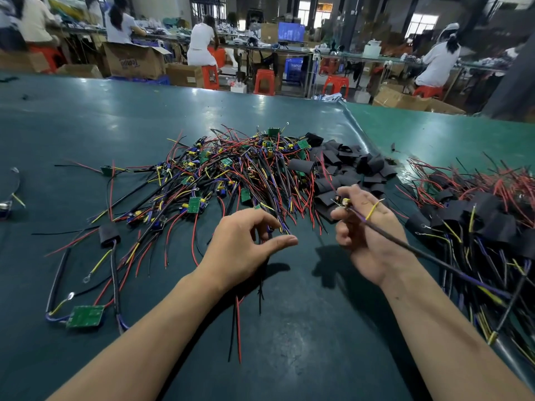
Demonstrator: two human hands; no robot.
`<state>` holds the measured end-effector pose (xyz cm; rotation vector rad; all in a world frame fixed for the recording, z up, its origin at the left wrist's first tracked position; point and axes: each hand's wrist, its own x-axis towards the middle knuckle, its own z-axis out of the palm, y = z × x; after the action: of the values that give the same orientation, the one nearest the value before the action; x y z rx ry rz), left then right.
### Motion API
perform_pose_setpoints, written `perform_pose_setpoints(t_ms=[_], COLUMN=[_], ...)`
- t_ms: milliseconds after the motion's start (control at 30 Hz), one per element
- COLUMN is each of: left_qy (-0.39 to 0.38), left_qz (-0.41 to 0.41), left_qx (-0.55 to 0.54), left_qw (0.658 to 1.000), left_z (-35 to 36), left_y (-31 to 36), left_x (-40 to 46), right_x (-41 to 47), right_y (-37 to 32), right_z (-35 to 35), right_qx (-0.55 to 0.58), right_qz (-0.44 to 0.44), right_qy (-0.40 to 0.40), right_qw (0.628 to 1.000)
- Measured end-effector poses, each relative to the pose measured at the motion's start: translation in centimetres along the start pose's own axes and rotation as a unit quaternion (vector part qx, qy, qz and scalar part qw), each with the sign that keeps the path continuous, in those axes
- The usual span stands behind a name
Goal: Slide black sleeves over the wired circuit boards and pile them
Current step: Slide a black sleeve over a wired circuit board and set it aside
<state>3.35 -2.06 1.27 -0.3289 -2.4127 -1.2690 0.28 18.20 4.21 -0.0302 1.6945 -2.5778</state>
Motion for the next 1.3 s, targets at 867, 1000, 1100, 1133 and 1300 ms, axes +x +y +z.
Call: perform_pose_setpoints(t_ms=[867, 1000, 1100, 1133, 1300], left_qy=[-0.223, -0.16, -0.101, -0.081, -0.023], left_qz=[0.06, 0.097, 0.122, 0.128, 0.133], left_qx=[0.131, 0.139, 0.113, 0.106, 0.075], left_qw=[0.964, 0.973, 0.981, 0.983, 0.988], left_z=[-5.4, -4.7, -4.3, -4.3, -4.3], left_y=[-1.5, -1.2, -1.1, -1.1, -0.9], left_x=[-0.2, -0.4, -0.4, -0.3, -0.3], right_x=[0.1, 0.5, 0.6, 0.5, 0.5], right_y=[0.5, 0.5, 0.3, 0.4, 1.1], right_z=[-0.5, -0.9, -1.3, -1.3, -1.9], right_qx=[-0.086, -0.045, -0.019, -0.037, -0.364], right_qz=[-0.137, -0.114, -0.072, -0.056, -0.109], right_qy=[0.037, 0.043, -0.003, -0.016, 0.037], right_qw=[0.986, 0.992, 0.997, 0.998, 0.924])
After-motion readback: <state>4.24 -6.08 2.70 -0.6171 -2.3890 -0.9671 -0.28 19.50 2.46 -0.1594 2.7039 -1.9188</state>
